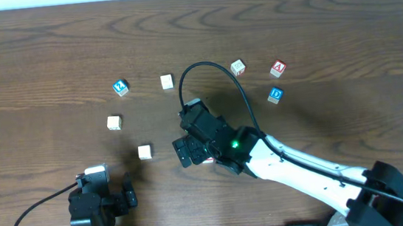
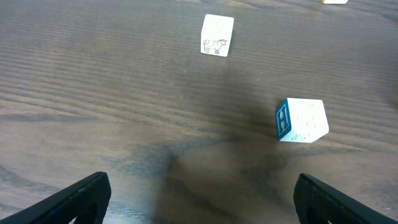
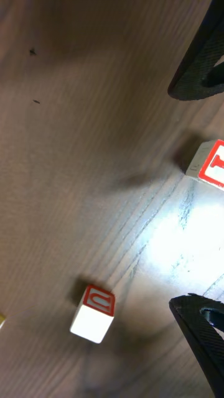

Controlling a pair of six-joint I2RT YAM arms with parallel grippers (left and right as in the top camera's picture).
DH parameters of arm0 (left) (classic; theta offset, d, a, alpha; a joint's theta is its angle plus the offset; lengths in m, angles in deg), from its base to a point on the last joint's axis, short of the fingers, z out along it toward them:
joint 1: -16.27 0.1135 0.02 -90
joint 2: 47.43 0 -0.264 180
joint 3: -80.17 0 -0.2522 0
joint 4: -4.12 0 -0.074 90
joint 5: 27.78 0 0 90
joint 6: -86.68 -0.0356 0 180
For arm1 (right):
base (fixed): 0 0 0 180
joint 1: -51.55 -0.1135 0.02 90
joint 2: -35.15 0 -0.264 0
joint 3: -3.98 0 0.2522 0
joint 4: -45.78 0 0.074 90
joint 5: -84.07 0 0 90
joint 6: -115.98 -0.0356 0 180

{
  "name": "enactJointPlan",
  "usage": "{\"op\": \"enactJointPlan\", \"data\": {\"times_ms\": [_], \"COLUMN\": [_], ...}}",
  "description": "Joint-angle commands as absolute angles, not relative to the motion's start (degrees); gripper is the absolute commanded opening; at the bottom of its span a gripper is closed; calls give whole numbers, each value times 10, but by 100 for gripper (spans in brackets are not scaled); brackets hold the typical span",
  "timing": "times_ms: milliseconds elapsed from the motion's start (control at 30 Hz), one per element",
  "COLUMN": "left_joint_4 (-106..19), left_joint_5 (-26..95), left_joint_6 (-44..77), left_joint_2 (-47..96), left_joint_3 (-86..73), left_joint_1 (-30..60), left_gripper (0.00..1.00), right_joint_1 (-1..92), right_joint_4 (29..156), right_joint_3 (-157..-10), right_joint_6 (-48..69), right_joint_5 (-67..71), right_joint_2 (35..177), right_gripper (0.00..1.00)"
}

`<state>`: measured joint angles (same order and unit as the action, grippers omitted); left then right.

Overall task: Spell out Ai2
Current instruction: 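Move the right gripper over the red-lettered I block, then lower the right gripper and close it on the I block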

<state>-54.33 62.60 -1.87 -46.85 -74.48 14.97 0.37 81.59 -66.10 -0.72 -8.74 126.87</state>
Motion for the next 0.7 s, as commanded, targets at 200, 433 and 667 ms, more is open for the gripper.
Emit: {"op": "enactJointPlan", "data": {"times_ms": [200, 433, 667], "left_joint_4": [-562, -562, -562], "left_joint_5": [630, 630, 630], "left_joint_6": [-21, -21, -21], "left_joint_2": [-472, -472, -472], "left_joint_3": [-758, -758, -758], "left_joint_1": [148, 148, 148], "left_gripper": [95, 95, 95], "right_joint_1": [5, 6, 7], "right_joint_4": [829, 854, 899], "right_joint_3": [-670, -670, -670], "right_joint_6": [-1, -2, -77], "right_joint_5": [-36, -42, -106], "right_joint_2": [1273, 1277, 1297], "right_gripper": [99, 99, 99]}}
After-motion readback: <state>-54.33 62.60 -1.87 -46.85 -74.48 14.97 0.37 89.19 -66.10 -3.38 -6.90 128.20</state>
